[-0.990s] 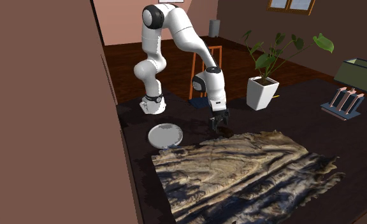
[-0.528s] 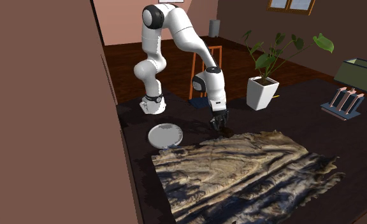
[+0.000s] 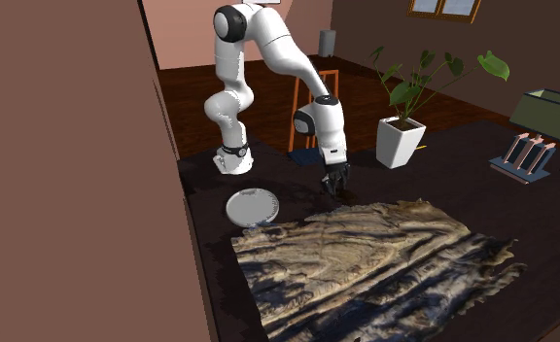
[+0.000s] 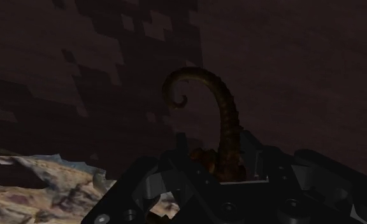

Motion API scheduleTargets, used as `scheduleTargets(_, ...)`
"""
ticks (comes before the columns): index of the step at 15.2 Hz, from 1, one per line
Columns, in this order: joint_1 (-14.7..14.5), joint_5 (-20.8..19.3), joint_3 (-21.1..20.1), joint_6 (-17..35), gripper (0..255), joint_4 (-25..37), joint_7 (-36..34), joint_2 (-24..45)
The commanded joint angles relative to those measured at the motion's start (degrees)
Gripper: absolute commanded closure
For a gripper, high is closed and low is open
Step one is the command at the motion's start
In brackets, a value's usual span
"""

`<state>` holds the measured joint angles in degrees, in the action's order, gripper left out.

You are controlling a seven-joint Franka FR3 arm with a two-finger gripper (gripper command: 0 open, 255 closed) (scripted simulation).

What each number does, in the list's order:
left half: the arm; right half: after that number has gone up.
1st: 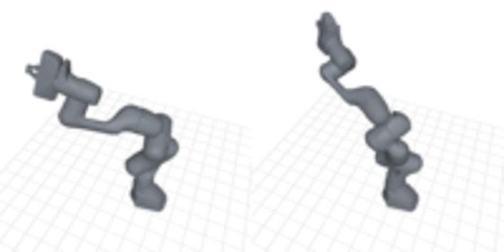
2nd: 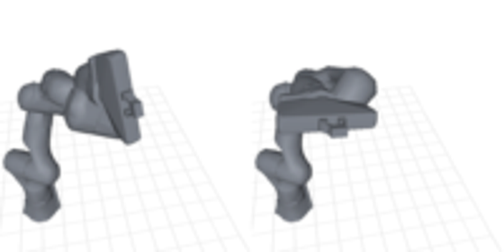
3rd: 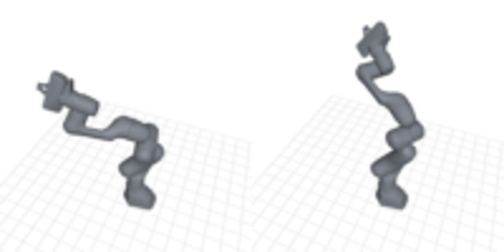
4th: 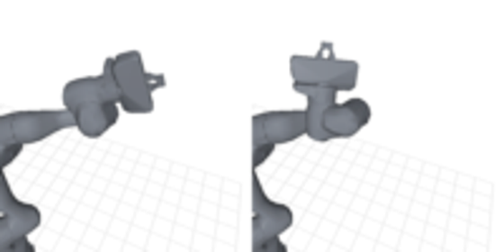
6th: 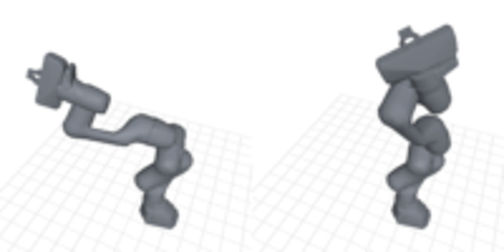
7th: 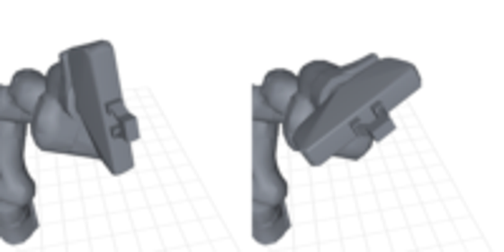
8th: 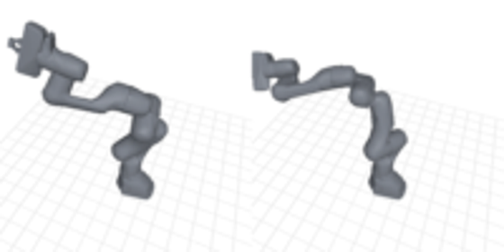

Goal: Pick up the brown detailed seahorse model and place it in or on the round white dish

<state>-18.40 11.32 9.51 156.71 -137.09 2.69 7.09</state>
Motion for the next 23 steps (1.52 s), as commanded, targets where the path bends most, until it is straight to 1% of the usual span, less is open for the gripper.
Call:
scheduleTargets(1,-0.1,-1.1,0.3,-1.5,255,0.0,-0.8,-1.5)
scheduleTargets(10,-0.2,-4.6,0.9,-8.3,255,1.6,-3.7,-7.0)
scheduleTargets(11,-0.2,-4.7,0.9,-8.5,255,1.6,-3.8,-7.1)
scheduleTargets(17,3.0,-6.0,4.2,-7.6,255,-8.8,1.8,-16.5)
scheduleTargets(23,7.6,-9.3,8.4,-8.5,255,-17.3,7.6,-25.7)
